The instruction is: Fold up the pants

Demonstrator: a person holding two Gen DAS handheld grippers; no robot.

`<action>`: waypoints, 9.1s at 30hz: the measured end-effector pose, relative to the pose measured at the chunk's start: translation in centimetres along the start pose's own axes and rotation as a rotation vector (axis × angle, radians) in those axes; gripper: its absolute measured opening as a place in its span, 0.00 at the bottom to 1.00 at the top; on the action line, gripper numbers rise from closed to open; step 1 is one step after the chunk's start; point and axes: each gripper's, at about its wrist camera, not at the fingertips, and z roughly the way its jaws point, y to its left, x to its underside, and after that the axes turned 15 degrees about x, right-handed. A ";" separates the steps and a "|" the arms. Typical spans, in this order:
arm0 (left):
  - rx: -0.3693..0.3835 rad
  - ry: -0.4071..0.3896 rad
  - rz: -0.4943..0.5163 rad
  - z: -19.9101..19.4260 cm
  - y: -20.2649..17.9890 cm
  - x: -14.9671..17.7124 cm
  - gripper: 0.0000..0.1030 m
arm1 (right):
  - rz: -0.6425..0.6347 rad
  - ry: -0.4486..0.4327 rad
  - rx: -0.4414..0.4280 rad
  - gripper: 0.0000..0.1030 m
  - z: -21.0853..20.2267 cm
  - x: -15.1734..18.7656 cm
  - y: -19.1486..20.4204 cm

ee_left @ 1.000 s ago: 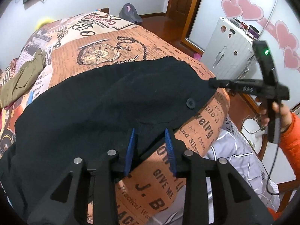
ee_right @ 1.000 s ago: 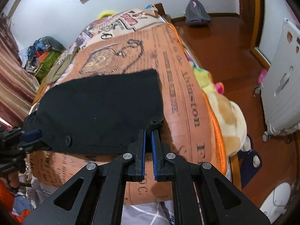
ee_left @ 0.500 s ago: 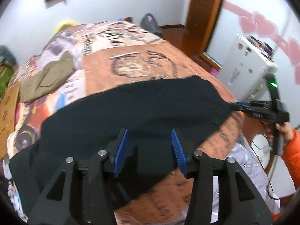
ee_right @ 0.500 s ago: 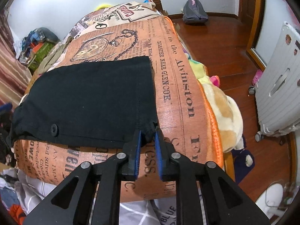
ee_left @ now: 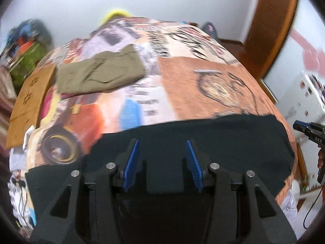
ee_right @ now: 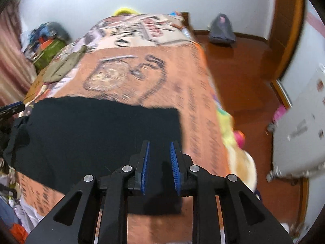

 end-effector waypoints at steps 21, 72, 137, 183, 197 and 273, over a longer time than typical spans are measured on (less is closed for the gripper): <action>-0.187 -0.075 -0.316 -10.0 24.8 8.6 0.70 | -0.465 -0.096 -0.282 0.36 -0.4 -7.8 29.1; -0.125 -0.133 -0.168 -9.6 24.2 9.4 0.25 | -0.636 0.087 -0.371 0.03 7.1 -9.1 41.7; -0.268 -0.161 -0.308 -13.4 28.8 7.0 0.52 | -0.402 -0.040 -0.212 0.15 3.9 -15.4 33.9; -0.268 -0.110 -0.091 -12.6 12.8 11.0 0.64 | -0.211 0.017 -0.097 0.41 -2.2 4.1 10.3; -0.079 0.027 -0.063 -0.4 5.3 6.7 0.64 | 0.008 -0.037 0.058 0.44 -1.3 1.2 0.2; 0.037 -0.033 -0.138 -3.6 4.2 10.0 0.67 | -0.288 -0.028 -0.221 0.34 -1.7 2.2 14.9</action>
